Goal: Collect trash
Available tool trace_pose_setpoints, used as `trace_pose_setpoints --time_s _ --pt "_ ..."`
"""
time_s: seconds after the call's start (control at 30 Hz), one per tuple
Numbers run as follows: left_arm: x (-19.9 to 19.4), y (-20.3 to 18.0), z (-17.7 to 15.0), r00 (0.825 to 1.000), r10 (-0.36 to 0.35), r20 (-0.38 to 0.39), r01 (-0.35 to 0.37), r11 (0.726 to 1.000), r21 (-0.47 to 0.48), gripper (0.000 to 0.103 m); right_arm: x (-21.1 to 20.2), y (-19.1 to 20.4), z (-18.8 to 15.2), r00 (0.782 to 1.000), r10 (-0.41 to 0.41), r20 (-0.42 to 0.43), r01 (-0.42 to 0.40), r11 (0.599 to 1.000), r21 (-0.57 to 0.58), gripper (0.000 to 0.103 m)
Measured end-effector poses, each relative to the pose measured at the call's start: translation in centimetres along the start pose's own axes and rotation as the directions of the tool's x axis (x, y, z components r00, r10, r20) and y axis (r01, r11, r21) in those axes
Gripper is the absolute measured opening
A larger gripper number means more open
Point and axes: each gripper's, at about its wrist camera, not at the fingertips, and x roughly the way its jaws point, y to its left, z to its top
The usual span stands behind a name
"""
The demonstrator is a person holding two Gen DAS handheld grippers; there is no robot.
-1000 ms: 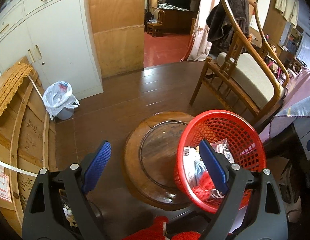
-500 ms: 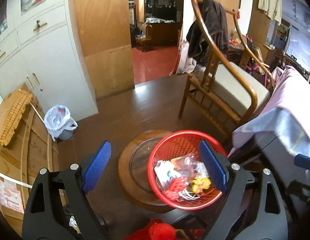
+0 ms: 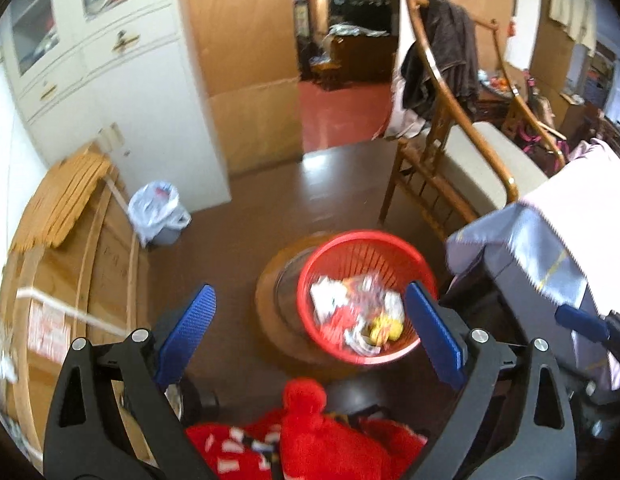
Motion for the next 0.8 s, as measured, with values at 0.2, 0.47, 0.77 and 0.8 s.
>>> trace_pose_setpoints --time_s 0.2,0.47,0.77,0.8 --pt "2.8 0.9 -2.6 0.997 -0.028 -0.075 0.023 0.997 -0.072 0.093 1.2 0.7 -0.8 0.998 -0.026 -0.063 0.026 1.0 -0.007 0.071" --pt "5.7 1.6 -2.9 0.999 -0.002 -0.043 0.0 0.999 -0.038 0.093 5.8 0.8 0.5 0.979 -0.085 -0.185 0.083 0.996 -0.016 0.071" --pt "7.8 3.4 -2.5 0.998 0.007 -0.065 -0.01 0.999 -0.048 0.093 10.4 1.7 1.1 0.964 -0.089 -0.251 0.064 0.992 -0.108 0.074" --pt "7.9 3.3 -2.5 0.998 0.009 -0.067 -0.012 0.999 -0.042 0.093 10.5 1.7 0.9 0.962 -0.096 -0.255 0.064 0.989 -0.131 0.074"
